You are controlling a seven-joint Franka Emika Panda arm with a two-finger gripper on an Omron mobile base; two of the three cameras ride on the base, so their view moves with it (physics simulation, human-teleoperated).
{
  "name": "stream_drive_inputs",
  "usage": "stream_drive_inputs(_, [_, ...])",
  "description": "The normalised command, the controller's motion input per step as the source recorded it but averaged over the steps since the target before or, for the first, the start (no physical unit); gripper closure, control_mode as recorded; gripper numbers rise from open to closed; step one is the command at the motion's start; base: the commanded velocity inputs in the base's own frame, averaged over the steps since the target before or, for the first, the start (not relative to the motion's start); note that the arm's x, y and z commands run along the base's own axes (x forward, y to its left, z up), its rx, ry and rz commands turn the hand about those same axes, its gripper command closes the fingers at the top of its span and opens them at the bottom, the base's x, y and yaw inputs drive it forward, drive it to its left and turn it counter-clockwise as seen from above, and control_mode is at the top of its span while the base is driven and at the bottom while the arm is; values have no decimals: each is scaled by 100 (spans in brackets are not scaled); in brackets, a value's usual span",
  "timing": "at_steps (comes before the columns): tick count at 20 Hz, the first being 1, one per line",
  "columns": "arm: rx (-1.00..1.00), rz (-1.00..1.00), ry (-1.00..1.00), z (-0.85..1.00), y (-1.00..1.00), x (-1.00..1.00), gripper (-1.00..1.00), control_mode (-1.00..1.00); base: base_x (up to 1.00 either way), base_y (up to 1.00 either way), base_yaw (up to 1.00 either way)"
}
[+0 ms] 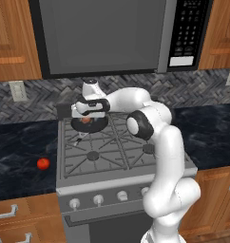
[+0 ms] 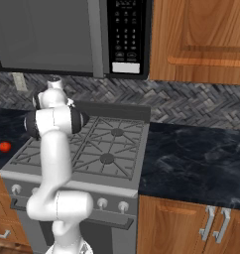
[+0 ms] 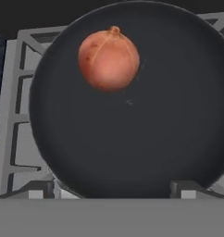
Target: Place the pan on the rear left burner on the stove. Then place the tomato and the onion in the pan and turn on the rear left burner.
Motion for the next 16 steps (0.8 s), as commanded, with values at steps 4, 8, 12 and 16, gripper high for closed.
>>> stream_drive_inputs(4, [0,-2,0,14,0,-35,-100,-100,0,0,0])
stream_drive_inputs(8, [0,-2,0,6,0,-43,-100,-100,0,0,0])
stream_drive_inputs(12, [0,-2,0,1,0,-52,-100,-100,0,0,0])
stream_drive_inputs(16, [0,-1,0,6,0,-63,-100,-100,0,0,0])
